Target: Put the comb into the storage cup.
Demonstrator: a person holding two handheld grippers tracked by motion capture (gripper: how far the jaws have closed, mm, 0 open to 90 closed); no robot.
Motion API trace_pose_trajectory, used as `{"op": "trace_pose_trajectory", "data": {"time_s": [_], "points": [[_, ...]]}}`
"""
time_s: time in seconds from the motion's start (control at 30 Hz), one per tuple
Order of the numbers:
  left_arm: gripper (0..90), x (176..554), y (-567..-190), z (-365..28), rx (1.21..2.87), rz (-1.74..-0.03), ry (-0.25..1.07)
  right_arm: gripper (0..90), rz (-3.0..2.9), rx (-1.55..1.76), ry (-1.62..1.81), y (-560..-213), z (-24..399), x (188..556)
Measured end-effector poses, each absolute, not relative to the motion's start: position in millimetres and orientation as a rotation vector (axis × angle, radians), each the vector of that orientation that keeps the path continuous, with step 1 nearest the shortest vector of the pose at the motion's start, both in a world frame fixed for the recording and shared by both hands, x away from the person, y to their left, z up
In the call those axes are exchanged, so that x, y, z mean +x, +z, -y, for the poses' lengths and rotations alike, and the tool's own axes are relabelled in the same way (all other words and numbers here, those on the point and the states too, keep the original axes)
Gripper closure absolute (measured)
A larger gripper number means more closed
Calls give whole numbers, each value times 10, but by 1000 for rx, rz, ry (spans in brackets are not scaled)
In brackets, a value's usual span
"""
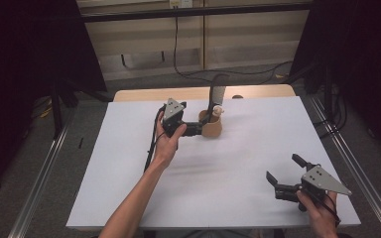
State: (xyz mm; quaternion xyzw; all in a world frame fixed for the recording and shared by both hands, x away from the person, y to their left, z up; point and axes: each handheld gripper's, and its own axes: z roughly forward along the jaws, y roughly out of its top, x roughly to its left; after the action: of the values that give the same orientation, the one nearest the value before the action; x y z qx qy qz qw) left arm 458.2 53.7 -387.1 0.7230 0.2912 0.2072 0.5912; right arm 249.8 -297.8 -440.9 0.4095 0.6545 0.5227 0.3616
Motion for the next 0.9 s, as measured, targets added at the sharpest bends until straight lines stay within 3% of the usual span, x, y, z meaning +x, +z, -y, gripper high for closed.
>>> {"op": "trace_pose_trajectory", "data": {"time_s": [0.27,0.9], "points": [[14,4453,-3772,-694,1633,-589,502,0,-1684,1058,1340,-4409,2974,2500],[23,4254,-3761,-920,1578,-629,526,0,-1668,1092,1339,-4428,3024,2517]]}}
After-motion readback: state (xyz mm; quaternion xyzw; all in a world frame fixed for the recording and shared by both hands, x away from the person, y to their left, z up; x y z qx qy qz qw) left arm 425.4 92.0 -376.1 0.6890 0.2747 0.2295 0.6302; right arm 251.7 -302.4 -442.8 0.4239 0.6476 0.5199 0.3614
